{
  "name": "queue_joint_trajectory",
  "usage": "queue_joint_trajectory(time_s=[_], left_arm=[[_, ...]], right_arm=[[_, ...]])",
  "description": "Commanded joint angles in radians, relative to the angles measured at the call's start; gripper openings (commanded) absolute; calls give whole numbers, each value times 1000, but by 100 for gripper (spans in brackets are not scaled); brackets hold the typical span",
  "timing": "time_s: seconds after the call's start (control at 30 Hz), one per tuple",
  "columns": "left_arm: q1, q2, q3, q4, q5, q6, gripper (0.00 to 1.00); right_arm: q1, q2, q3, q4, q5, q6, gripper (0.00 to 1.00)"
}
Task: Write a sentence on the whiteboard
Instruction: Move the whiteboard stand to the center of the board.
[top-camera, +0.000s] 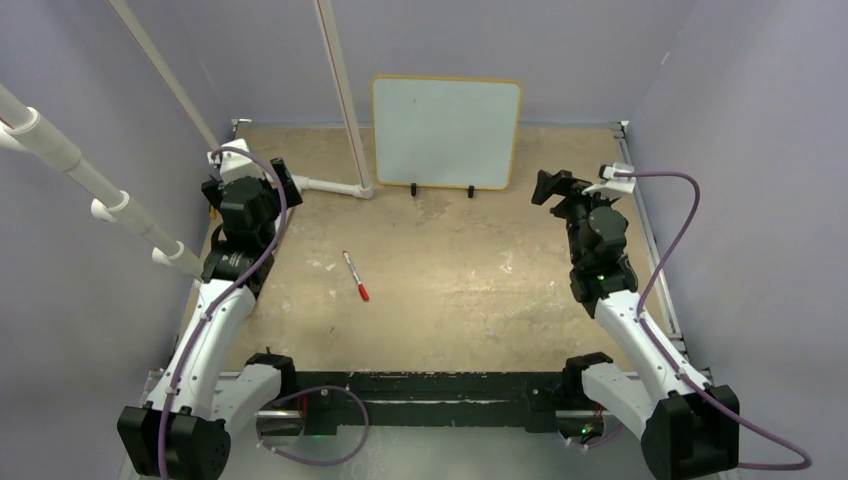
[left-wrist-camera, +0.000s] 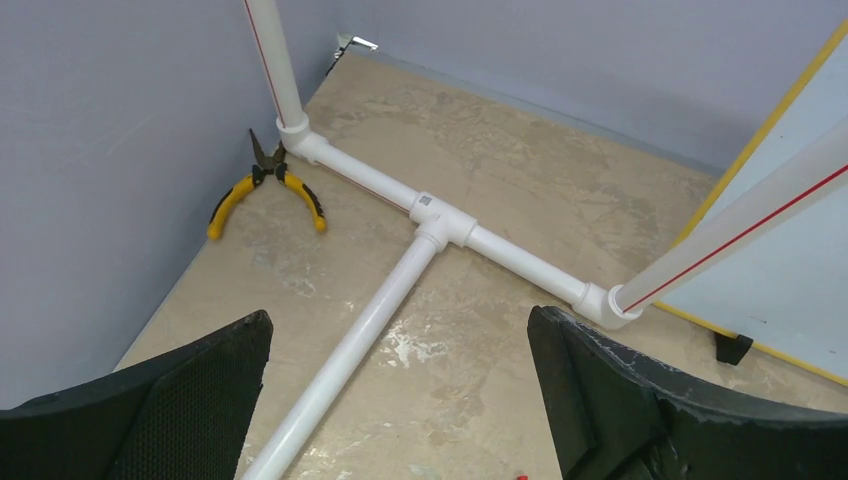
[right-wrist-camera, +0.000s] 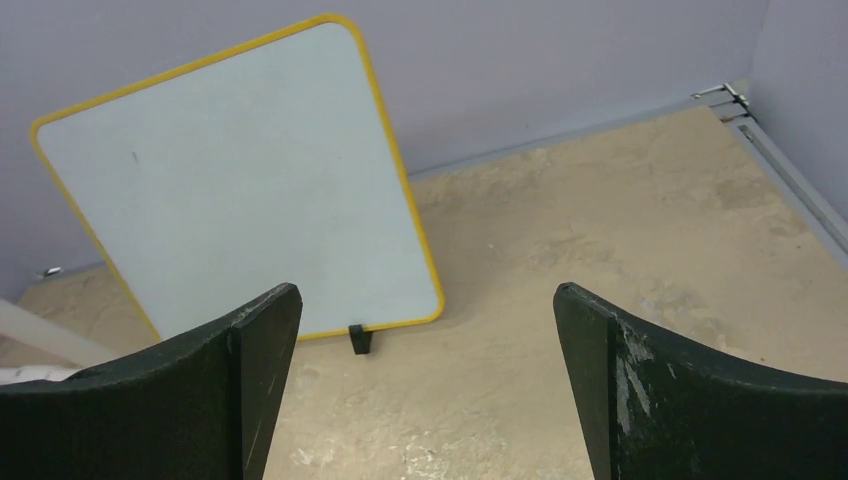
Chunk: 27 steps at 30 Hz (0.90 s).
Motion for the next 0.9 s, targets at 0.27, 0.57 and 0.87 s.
queue_joint_trajectory(time_s=[0.27,0.57,0.87], left_arm=[[-1,27,25,-16,-1,-46,99],[0,59,-4,16,174,-52,98],[-1,82,-21,54,326,-64,95]], right_arm=[[23,84,108,-23,-224,-86,93],[172,401,246,-53,-155,1,76],[228,713,394,-45,-55,80,60]])
